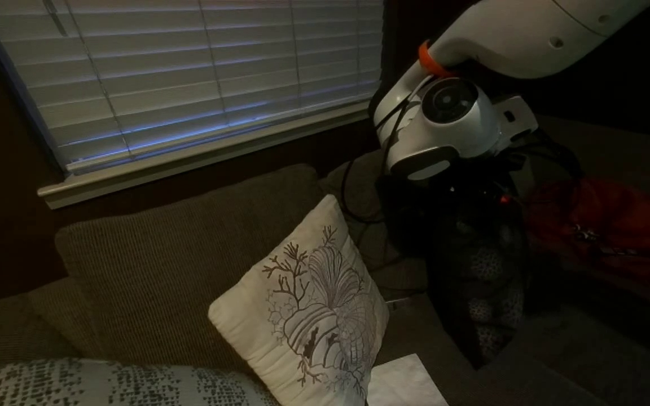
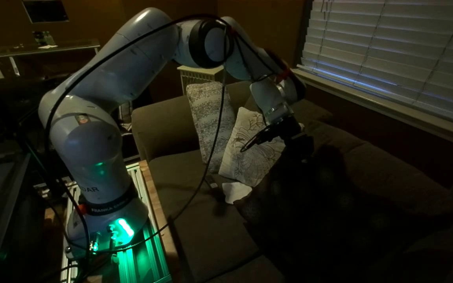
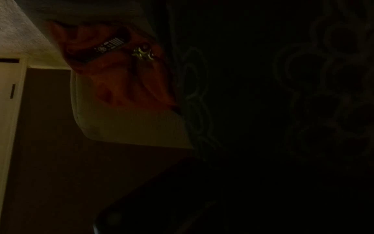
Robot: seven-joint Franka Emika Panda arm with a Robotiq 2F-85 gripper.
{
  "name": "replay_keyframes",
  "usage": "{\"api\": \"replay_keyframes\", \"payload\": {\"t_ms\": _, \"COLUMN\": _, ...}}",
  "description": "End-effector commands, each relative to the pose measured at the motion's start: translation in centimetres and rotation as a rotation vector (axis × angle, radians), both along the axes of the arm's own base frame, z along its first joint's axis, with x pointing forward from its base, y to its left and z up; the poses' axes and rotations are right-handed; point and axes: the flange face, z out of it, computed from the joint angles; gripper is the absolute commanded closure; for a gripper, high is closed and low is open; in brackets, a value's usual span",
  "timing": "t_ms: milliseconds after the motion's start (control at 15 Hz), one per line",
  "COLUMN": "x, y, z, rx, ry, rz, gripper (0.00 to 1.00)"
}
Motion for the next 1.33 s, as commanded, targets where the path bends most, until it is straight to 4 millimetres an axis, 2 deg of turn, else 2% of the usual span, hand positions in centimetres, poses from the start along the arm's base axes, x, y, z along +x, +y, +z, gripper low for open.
{"api": "replay_keyframes", "payload": {"t_ms": 0, "x": 0.4, "y": 0.6, "z": 2.1, "rx": -0.105, "ry": -0.046, "rz": -0.035, "gripper": 0.99}}
{"api": "replay_keyframes", "payload": {"t_ms": 67, "x": 0.6, "y": 0.7, "z": 2.6, "rx": -0.119, "ry": -0.060, "rz": -0.046, "gripper": 0.99}}
{"api": "replay_keyframes", "payload": {"t_ms": 133, "x": 0.1, "y": 0.0, "z": 2.2, "rx": -0.120, "ry": -0.060, "rz": -0.038, "gripper": 0.99}}
{"api": "replay_keyframes", "payload": {"t_ms": 200, "x": 0.2, "y": 0.1, "z": 1.6, "rx": -0.099, "ry": -0.073, "rz": -0.049, "gripper": 0.99}}
{"api": "replay_keyframes", "payload": {"t_ms": 267, "x": 0.9, "y": 0.4, "z": 1.8, "rx": -0.096, "ry": -0.091, "rz": -0.068, "gripper": 0.99}}
{"api": "replay_keyframes", "payload": {"t_ms": 400, "x": 0.9, "y": 0.0, "z": 0.1, "rx": -0.086, "ry": -0.106, "rz": -0.058, "gripper": 0.99}}
{"api": "replay_keyframes", "payload": {"t_ms": 733, "x": 2.3, "y": -0.3, "z": -1.6, "rx": -0.045, "ry": -0.165, "rz": -0.094, "gripper": 0.99}}
{"api": "replay_keyframes", "payload": {"t_ms": 800, "x": 2.5, "y": -0.7, "z": -1.4, "rx": -0.051, "ry": -0.180, "rz": -0.101, "gripper": 0.99}}
{"api": "replay_keyframes", "payload": {"t_ms": 867, "x": 2.4, "y": -1.0, "z": -2.2, "rx": -0.054, "ry": -0.191, "rz": -0.083, "gripper": 0.99}}
{"api": "replay_keyframes", "payload": {"t_ms": 1067, "x": 3.2, "y": -1.3, "z": -1.8, "rx": -0.064, "ry": -0.252, "rz": -0.105, "gripper": 0.99}}
{"api": "replay_keyframes", "payload": {"t_ms": 1267, "x": 4.4, "y": -0.5, "z": -1.9, "rx": -0.096, "ry": -0.286, "rz": -0.107, "gripper": 0.99}}
